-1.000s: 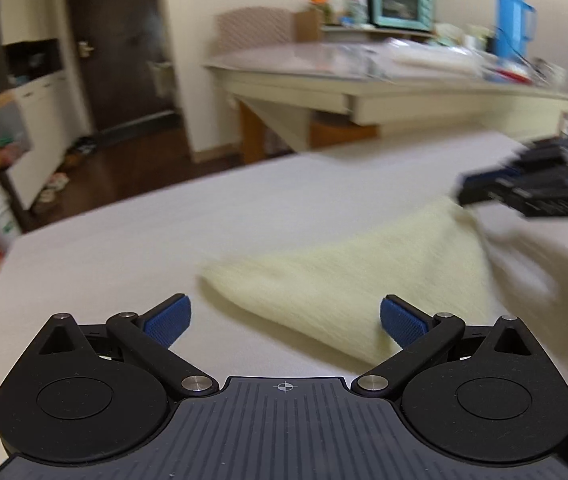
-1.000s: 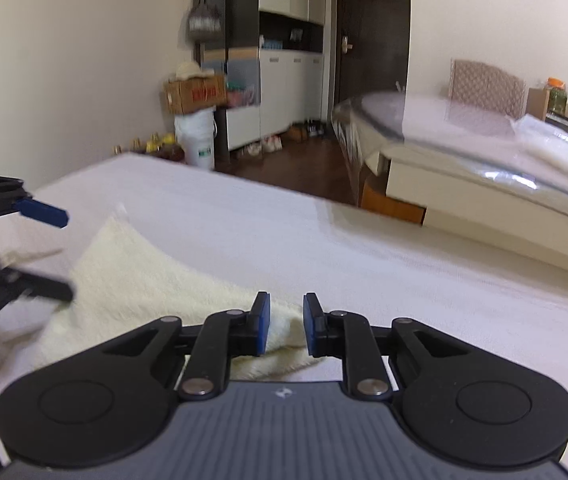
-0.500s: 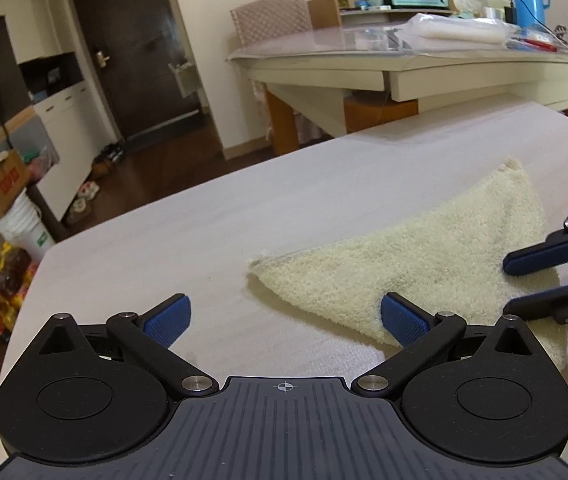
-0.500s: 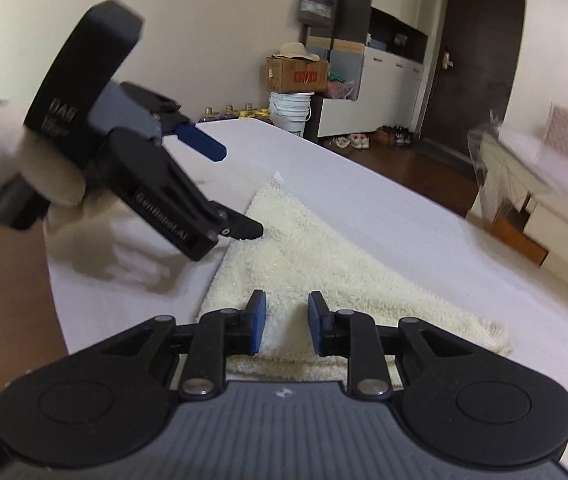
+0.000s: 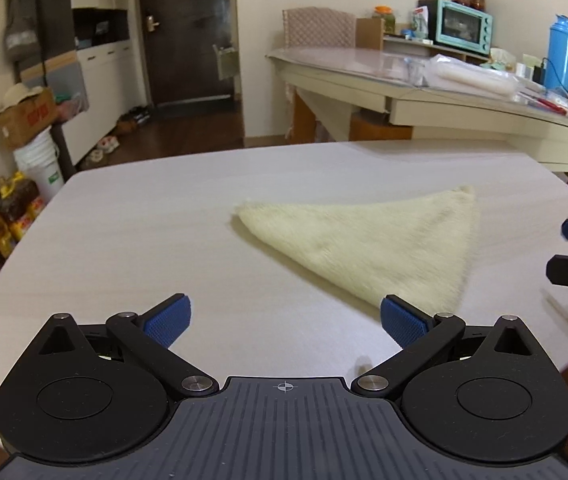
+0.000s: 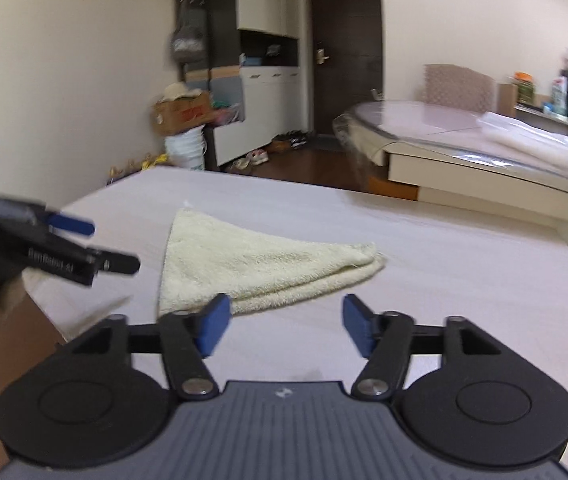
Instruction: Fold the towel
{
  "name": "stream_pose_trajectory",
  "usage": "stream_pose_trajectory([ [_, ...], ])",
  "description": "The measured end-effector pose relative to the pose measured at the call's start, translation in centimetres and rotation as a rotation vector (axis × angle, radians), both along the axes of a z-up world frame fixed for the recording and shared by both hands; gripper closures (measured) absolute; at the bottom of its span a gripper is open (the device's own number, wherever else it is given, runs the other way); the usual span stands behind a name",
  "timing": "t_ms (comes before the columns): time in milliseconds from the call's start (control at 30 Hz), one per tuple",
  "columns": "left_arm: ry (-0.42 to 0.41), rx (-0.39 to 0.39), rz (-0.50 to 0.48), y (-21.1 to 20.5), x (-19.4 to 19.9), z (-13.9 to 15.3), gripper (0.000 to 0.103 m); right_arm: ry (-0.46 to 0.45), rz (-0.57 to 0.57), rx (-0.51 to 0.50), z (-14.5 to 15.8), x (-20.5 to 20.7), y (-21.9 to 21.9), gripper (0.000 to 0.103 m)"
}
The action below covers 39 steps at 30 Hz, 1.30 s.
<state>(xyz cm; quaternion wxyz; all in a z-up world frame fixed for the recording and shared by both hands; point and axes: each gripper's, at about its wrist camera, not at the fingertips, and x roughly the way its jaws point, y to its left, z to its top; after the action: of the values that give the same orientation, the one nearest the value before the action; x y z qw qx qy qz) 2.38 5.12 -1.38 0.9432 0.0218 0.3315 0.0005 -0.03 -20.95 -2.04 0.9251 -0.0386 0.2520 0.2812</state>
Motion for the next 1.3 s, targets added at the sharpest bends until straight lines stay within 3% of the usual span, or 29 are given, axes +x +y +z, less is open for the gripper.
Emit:
stream_pose_trajectory([
  [233, 0.0, 0.04, 0.021, -0.8, -3.3, 0.5, 0.0, 0.0, -0.028, 0.02, 0.5, -2.6, 0.0, 0.014],
  [567, 0.01, 0.046, 0.034, -1.8, -4.3, 0.9, 0.0, -0.016, -0.036, 0.016, 0.6, -4.1, 0.2, 0.013],
  [1067, 0.002, 0.048, 0.032, -1.8, -3.8, 0.8, 0.0, -0.009, -0.038, 0.006, 0.4, -2.9, 0.5, 0.013],
  [1300, -0.013, 0.049, 0.046, -0.6, -1.9, 1.3, 0.0, -0.035, -0.031, -0.02, 1.5, 1.7, 1.4, 0.02],
])
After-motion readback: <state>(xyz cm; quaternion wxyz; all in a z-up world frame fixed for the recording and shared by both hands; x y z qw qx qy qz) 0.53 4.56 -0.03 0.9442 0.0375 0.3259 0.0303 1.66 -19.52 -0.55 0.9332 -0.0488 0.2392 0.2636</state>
